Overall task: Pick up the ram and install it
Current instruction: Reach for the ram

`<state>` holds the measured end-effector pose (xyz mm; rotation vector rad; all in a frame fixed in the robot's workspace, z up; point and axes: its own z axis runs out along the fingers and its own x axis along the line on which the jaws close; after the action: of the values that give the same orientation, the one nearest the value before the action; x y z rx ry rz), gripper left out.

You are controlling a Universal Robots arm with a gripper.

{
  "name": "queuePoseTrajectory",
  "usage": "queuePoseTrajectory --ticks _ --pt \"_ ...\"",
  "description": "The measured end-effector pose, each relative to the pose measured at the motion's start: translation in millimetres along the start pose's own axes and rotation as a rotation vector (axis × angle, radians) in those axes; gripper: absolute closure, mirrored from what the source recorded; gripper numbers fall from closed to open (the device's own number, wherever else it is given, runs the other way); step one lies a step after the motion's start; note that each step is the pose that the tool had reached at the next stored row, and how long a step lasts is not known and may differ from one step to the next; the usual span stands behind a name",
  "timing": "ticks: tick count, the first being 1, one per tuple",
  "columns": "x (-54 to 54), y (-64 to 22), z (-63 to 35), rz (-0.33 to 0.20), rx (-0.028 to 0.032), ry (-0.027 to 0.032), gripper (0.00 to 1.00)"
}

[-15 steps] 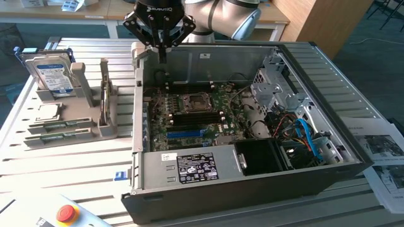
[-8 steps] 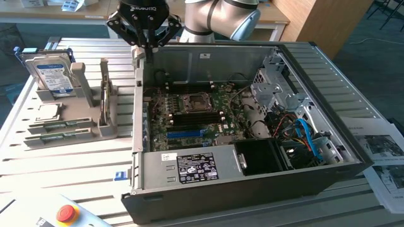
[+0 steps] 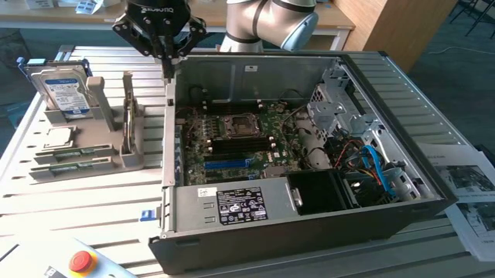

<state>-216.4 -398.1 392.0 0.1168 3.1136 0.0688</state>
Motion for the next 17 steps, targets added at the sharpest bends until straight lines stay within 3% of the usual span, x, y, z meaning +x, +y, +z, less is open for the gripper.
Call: queuePoseTrajectory --ticks 17 --pt "53.4 -4.0 -0.9 0.0 0.0 0.0 0.9"
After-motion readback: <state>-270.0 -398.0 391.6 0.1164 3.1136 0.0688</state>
